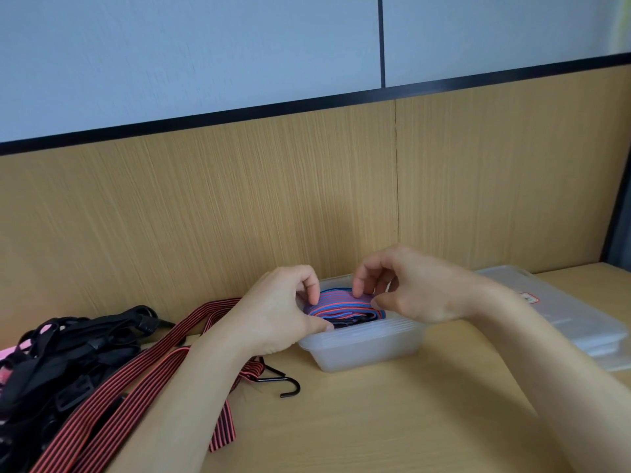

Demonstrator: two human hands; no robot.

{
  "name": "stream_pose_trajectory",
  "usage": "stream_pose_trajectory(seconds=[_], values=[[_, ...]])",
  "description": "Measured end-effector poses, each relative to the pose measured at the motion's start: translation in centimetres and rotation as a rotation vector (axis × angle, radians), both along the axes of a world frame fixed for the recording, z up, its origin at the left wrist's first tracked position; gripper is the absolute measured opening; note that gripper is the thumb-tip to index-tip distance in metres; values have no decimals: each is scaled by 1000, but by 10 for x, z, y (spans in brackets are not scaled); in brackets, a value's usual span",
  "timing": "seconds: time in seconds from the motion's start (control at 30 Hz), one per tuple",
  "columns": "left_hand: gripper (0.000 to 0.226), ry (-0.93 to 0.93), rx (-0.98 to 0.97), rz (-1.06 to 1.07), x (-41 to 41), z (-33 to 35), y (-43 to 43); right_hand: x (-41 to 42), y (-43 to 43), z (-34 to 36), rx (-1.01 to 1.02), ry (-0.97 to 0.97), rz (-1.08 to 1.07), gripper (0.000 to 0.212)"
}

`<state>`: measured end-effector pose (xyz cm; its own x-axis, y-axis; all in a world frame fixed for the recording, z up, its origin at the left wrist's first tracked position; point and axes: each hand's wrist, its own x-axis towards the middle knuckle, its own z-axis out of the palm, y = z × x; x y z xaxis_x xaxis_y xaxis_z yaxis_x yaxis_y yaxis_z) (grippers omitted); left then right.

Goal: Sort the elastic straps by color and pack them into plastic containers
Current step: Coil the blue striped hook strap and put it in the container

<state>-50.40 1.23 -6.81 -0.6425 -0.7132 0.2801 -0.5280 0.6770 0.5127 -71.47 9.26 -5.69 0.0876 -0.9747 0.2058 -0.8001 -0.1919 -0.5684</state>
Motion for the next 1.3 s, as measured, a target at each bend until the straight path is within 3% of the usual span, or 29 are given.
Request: stream_pose_trajectory(seconds=[0.43,0.67,0.9,1.03,1.3], values=[[37,4,37,78,-2,0,3,5,-2,-4,56,41,-66,15],[34,-122,-2,61,2,13,1,3,-4,-5,42,96,-108,11],[17,-335,-34,12,-2,30,-1,3,-5,-7,16,167,-180,7],[18,-316,-20,12,-5,26,-3,1,-4,-8,-9,199,-224,13],[30,-380,-123,50,-13,23,5,3,-7,-10,64,164,-250,47]])
